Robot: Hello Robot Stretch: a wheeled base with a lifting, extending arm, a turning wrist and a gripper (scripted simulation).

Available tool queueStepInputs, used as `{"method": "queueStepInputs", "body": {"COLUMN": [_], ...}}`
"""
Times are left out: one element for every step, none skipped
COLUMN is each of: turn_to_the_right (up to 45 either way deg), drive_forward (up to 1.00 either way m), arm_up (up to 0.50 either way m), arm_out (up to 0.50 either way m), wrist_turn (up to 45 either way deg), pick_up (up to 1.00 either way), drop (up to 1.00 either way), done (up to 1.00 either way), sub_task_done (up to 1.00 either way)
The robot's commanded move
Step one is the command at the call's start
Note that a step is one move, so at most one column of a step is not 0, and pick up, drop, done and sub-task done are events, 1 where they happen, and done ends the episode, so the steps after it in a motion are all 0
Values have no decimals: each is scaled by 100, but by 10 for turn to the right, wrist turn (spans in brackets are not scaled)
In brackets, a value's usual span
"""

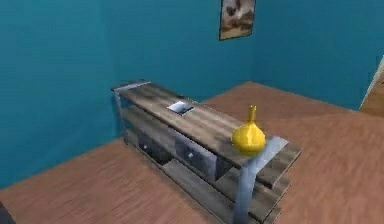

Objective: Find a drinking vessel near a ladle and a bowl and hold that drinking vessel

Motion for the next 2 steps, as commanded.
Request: {"method": "queueStepInputs", "body": {"turn_to_the_right": [0,-420], "drive_forward": [20,0], "arm_up": [0,0], "arm_out": [0,0], "wrist_turn": [0,0], "pick_up": [0,0], "drop": [0,0], "done": [0,0], "sub_task_done": [0,0]}}
